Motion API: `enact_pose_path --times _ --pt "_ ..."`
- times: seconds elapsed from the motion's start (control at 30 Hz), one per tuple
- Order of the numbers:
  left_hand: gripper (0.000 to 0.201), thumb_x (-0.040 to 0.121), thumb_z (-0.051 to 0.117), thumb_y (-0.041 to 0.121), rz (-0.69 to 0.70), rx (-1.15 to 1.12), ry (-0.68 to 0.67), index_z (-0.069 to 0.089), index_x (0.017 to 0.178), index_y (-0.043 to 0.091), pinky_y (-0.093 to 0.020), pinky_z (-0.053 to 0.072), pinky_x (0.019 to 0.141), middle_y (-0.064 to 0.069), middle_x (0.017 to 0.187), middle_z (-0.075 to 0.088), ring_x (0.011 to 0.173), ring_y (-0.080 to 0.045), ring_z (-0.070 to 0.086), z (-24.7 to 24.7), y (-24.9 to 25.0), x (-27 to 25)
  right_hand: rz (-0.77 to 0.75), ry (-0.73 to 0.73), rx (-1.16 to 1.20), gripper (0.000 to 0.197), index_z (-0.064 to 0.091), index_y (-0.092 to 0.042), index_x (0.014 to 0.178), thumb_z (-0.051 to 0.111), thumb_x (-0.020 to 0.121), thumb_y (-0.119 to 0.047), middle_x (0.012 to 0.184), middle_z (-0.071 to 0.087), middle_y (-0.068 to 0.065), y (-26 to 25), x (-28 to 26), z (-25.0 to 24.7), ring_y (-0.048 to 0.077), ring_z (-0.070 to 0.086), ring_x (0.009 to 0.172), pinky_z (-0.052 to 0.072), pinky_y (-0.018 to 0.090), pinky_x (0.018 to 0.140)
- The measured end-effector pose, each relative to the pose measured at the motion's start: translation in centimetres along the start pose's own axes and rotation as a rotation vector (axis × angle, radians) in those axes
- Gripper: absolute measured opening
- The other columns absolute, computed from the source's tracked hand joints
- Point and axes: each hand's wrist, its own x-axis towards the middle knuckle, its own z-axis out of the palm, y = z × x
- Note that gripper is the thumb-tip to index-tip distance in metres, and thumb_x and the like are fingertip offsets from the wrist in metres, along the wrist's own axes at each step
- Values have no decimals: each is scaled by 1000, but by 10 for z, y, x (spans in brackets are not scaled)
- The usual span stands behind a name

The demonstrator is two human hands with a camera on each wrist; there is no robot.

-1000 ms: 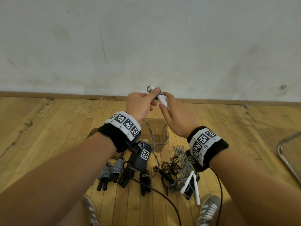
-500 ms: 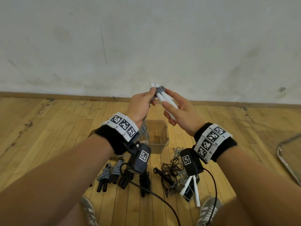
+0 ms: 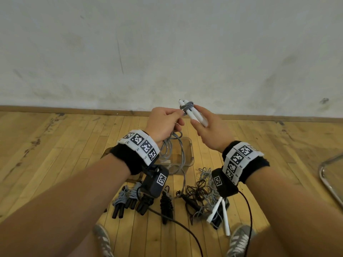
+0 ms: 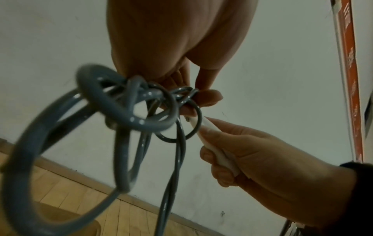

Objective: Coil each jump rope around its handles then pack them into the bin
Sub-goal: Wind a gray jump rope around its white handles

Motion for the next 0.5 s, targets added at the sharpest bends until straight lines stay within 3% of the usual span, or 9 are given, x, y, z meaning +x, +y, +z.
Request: enact_pose_path --times 0.07,0.2,0.27,0.33,0.37,0.43,0.5 --pt "21 100 65 22 -17 -23 -4 77 89 8 -29 52 56 -4 67 70 52 -13 60 3 1 -1 -48 14 -149 51 36 -37 153 50 104 -41 98 64 -6 -1 -2 1 14 61 74 47 32 63" --pt "37 94 71 40 -60 -82 46 78 86 4 -36 54 62 -9 69 73 55 -18 64 6 2 1 -119 29 -226 51 29 -36 156 43 107 -39 86 64 -6 -13 -12 7 9 59 65 40 28 52" --pt "44 90 73 47 -82 -85 79 79 85 4 -38 56 65 -9 69 73 56 -18 65 5 2 3 -155 -10 -96 49 29 -36 157 40 109 -39 113 69 -3 -13 -14 11 13 65 89 49 32 68" --pt "46 88 75 50 -95 -103 132 79 84 5 -35 55 61 -7 63 70 53 -17 62 3 0 5 -186 -49 16 49 31 -35 157 41 109 -35 133 63 -3 -11 -15 10 12 62 107 51 32 85" --pt "45 88 76 49 -96 -107 161 80 83 5 -31 53 57 -5 59 68 50 -16 60 3 -1 6 -196 -60 43 49 33 -34 157 43 109 -33 133 62 -6 -11 -14 8 6 62 104 50 28 85" --pt "42 86 78 48 -101 -104 197 80 82 6 -27 49 52 -1 54 63 47 -14 57 2 -3 7 -193 -62 54 50 35 -34 156 47 108 -31 120 66 -9 -11 -13 5 -2 60 86 46 19 73" --pt "40 85 80 46 -121 -118 193 81 82 7 -26 48 52 0 54 62 48 -14 55 -1 -2 9 -174 -57 62 51 36 -36 156 50 107 -31 102 68 -10 -12 -13 3 2 56 70 44 21 63"
